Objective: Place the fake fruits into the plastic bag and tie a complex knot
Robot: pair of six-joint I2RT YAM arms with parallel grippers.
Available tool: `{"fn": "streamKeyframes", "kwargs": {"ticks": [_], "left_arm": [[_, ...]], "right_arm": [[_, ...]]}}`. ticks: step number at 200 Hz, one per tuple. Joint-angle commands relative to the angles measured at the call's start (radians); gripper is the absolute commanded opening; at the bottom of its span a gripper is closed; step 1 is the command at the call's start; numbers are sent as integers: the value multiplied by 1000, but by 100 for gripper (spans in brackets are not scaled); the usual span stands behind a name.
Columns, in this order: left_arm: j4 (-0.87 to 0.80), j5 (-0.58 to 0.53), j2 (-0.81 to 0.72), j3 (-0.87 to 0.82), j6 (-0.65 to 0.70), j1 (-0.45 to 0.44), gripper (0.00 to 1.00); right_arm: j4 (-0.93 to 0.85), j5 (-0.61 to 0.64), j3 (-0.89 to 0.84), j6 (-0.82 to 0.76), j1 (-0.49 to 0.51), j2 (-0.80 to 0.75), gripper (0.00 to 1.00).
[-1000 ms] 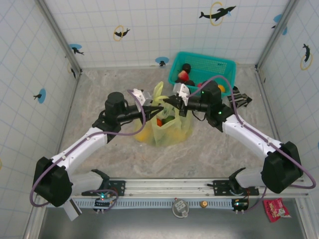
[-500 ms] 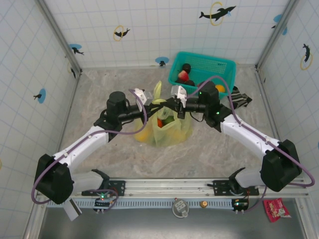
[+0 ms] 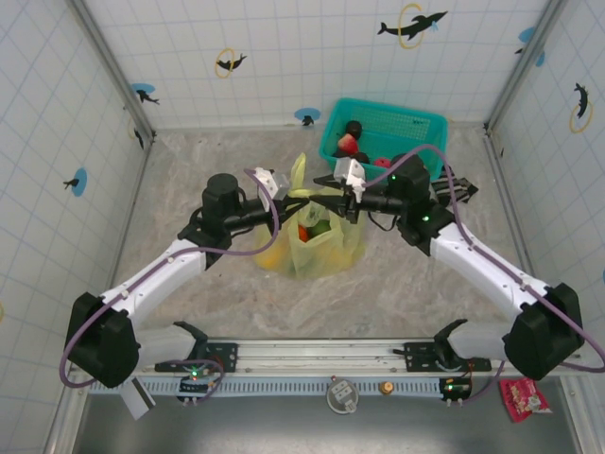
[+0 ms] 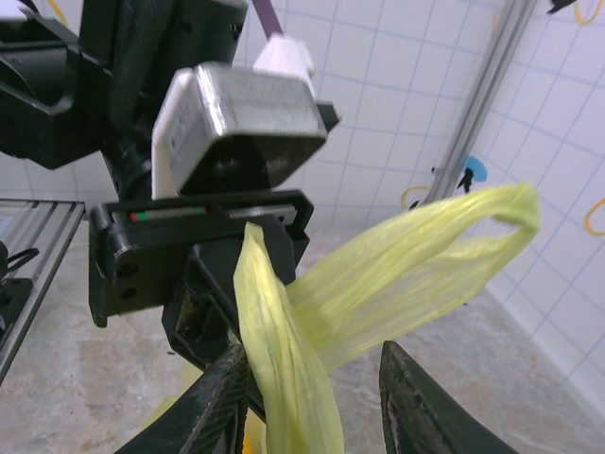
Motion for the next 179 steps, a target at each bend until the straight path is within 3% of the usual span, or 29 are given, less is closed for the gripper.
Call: {"fn": "streamKeyframes", "kwargs": {"ticks": [1,34,105,162,179], "left_arm": [[20,-7,-7,22,17,-4,0],[21,-2,-9,20,18,-5,0],[22,16,-16,19,11,-5,0],[32,58,-20,10,11,-5,0],[38,59,-22,7,7,-4,0]], "right_arm": [[-73,14,8,-29,-13,-49,40],[-98,42,-37,-31,-34,-87,39],[17,25,-161,42,-32,-103,33],[43,20,-101,48,-28,-11,0],[54,17,-88,49,-21,11,0]]}}
